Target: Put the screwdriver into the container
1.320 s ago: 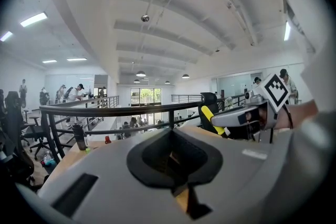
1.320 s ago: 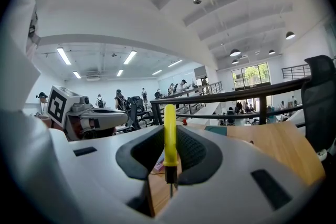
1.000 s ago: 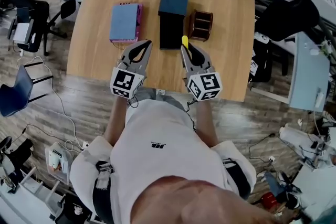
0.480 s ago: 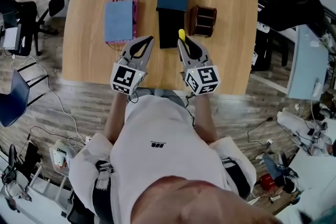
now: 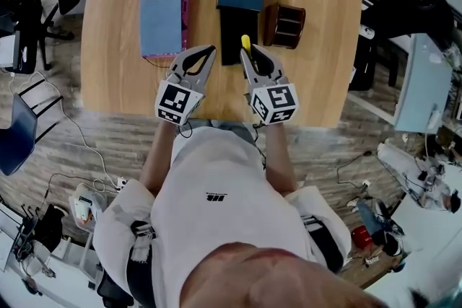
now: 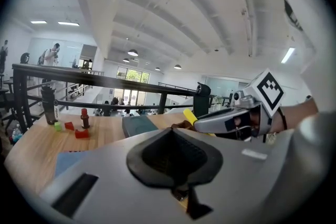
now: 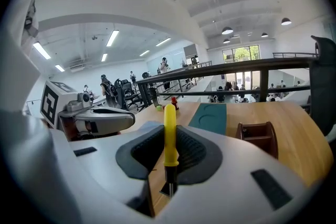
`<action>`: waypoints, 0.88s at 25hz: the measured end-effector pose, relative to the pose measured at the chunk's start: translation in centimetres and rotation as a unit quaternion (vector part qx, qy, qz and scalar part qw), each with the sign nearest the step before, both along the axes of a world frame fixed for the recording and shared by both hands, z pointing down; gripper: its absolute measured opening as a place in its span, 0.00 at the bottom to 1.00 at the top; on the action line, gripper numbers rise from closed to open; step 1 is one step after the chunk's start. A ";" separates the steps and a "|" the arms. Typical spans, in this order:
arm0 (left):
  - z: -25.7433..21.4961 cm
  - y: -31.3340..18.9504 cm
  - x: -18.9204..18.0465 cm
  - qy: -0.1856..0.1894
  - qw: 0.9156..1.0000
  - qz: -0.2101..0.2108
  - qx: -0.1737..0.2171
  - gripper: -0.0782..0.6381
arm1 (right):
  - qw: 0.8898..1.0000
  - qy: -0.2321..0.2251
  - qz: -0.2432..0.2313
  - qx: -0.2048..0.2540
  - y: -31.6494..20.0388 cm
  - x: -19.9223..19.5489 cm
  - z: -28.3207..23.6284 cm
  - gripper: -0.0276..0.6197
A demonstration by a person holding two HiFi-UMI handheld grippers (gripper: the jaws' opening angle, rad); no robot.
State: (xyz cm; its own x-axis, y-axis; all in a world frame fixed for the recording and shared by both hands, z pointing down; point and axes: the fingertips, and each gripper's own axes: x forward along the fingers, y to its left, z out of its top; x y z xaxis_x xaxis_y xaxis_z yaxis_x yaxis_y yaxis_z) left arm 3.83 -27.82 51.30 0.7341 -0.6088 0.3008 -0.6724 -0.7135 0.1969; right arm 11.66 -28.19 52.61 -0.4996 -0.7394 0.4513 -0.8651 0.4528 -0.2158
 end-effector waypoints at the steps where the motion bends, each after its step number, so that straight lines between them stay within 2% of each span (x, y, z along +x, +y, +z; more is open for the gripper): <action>1: 0.4 -0.2 -0.1 0.001 1.000 0.001 -0.004 0.12 | 1.000 0.001 0.000 -0.005 -0.2 -0.2 0.5 0.14; 12: 4.1 -2.5 1.0 0.003 0.999 0.015 -0.033 0.12 | 0.999 0.019 -0.004 -0.044 -2.6 0.0 5.1 0.14; 22: 6.9 -3.8 1.5 -0.010 0.998 0.025 -0.052 0.12 | 0.996 0.040 -0.016 -0.073 -4.3 0.0 8.5 0.14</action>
State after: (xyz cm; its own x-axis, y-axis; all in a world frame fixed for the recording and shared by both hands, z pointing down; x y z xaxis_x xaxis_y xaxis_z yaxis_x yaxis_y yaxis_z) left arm 5.34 -31.59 58.20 0.7564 -0.5358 0.3752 -0.6407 -0.7226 0.2596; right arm 11.70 -32.51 61.10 -0.4805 -0.6471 0.5920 -0.8676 0.4493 -0.2130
